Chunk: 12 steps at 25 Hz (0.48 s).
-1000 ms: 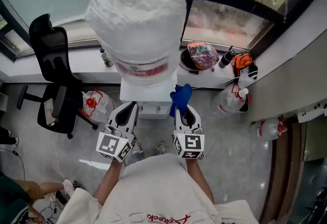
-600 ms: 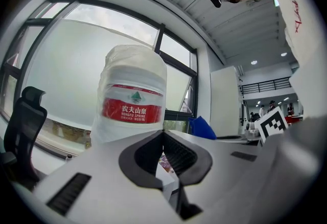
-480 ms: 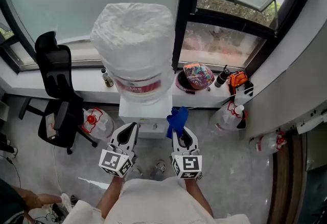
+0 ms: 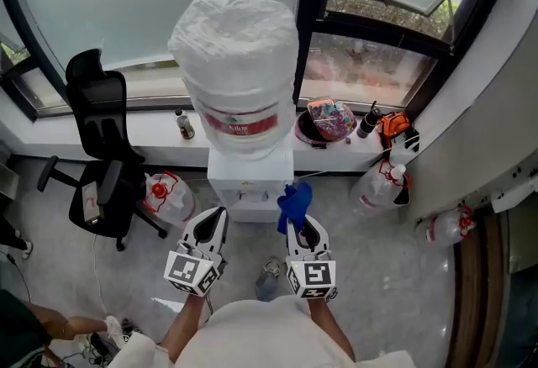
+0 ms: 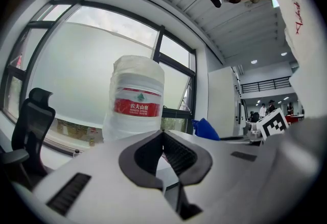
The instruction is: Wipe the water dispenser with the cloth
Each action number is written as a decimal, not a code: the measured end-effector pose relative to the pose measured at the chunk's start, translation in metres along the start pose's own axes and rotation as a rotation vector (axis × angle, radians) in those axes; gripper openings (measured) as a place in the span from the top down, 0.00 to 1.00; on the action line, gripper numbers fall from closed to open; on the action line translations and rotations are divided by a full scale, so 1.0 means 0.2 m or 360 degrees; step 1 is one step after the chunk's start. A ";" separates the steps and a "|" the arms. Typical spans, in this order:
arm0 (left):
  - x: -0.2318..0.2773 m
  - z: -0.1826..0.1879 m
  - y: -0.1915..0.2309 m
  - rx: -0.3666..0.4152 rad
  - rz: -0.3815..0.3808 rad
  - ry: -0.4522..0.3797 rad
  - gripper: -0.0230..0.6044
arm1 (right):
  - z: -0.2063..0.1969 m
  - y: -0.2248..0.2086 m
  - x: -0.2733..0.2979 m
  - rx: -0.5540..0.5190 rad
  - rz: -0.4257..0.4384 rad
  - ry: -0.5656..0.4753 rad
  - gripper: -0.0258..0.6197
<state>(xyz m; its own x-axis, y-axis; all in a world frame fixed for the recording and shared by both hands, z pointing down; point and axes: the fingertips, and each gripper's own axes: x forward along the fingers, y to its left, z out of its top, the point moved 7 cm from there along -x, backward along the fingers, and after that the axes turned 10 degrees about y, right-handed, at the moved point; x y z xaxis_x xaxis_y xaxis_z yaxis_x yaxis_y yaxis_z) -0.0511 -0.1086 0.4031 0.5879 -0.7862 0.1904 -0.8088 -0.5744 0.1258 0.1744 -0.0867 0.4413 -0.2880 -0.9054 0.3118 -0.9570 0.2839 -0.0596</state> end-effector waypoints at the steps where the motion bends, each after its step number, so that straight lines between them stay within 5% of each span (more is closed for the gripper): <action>1: -0.06 -0.02 0.00 -0.0002 0.0003 -0.0002 0.95 | -0.01 0.04 -0.03 -0.0007 0.0000 -0.0005 0.81; 12: -0.88 -0.27 -0.15 -0.0013 -0.0002 0.0005 0.95 | -0.30 0.61 -0.59 -0.0001 0.0008 0.0002 0.81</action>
<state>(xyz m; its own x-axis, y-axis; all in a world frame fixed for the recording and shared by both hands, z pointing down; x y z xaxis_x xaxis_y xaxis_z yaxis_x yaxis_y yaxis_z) -0.1300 0.0590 0.4187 0.5887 -0.7849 0.1932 -0.8083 -0.5733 0.1339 0.0941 0.0728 0.4543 -0.2929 -0.9035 0.3128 -0.9555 0.2887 -0.0607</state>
